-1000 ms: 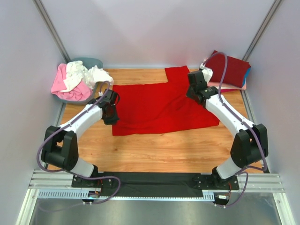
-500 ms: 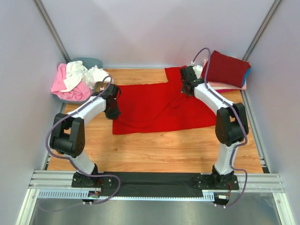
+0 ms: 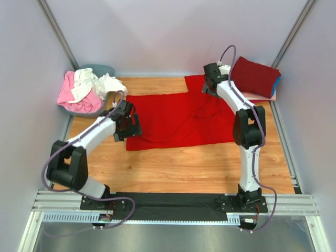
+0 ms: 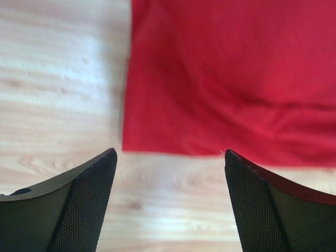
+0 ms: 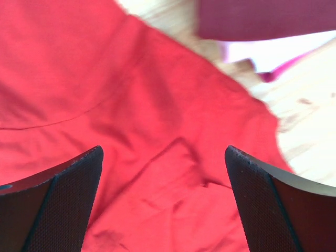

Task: Fold and stack the t-shirts
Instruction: Fold the tshirt

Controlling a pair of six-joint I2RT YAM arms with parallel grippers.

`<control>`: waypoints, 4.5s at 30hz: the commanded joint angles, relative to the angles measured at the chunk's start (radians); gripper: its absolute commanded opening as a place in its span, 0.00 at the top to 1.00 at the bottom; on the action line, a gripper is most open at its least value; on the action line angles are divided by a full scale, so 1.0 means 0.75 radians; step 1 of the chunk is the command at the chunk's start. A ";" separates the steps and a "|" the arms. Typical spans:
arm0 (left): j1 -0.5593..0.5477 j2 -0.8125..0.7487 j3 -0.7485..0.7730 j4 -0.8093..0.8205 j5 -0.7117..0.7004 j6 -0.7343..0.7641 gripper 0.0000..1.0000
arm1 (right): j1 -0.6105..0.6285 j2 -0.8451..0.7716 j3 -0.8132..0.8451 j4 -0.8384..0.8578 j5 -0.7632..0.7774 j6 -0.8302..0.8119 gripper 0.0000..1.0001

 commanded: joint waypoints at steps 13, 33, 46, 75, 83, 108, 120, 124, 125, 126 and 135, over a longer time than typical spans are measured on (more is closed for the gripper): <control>-0.037 -0.432 -0.433 0.134 0.069 -0.164 0.18 | -0.288 -1.058 -1.378 0.354 -0.384 0.362 0.01; -0.037 -0.158 -0.445 0.347 -0.077 -0.166 0.42 | -0.523 -0.972 -1.600 0.591 -0.529 0.407 0.28; -0.037 -0.076 -0.376 0.337 -0.191 -0.125 1.00 | -0.525 -0.856 -1.600 0.701 -0.593 0.409 1.00; 0.000 -0.700 -0.470 -0.088 -0.154 -0.142 0.27 | -0.505 -1.614 -1.890 0.217 -0.803 0.281 0.24; -0.110 -0.704 -0.369 0.015 -0.255 -0.058 0.32 | -0.018 -1.500 -1.598 0.321 -0.656 0.103 0.37; -0.141 -0.450 -0.576 0.409 -0.130 -0.033 0.42 | 0.297 -0.303 -0.706 0.084 -0.511 -0.039 1.00; -0.141 -0.448 -0.576 0.411 -0.122 -0.025 0.42 | 0.240 0.112 0.005 -0.186 -0.147 -0.204 0.99; -0.141 -0.444 -0.574 0.411 -0.118 -0.025 0.43 | 0.221 0.180 0.241 -0.235 -0.157 -0.302 0.94; -0.141 -0.444 -0.576 0.411 -0.118 -0.025 0.43 | 0.222 0.157 0.231 -0.215 -0.161 -0.339 0.90; -0.141 -0.444 -0.576 0.411 -0.120 -0.025 0.43 | 0.222 0.127 0.213 -0.207 -0.159 -0.345 0.82; -0.141 -0.409 -0.566 0.419 -0.126 -0.023 0.43 | 0.222 -0.417 -0.461 -0.047 -0.255 -0.244 0.72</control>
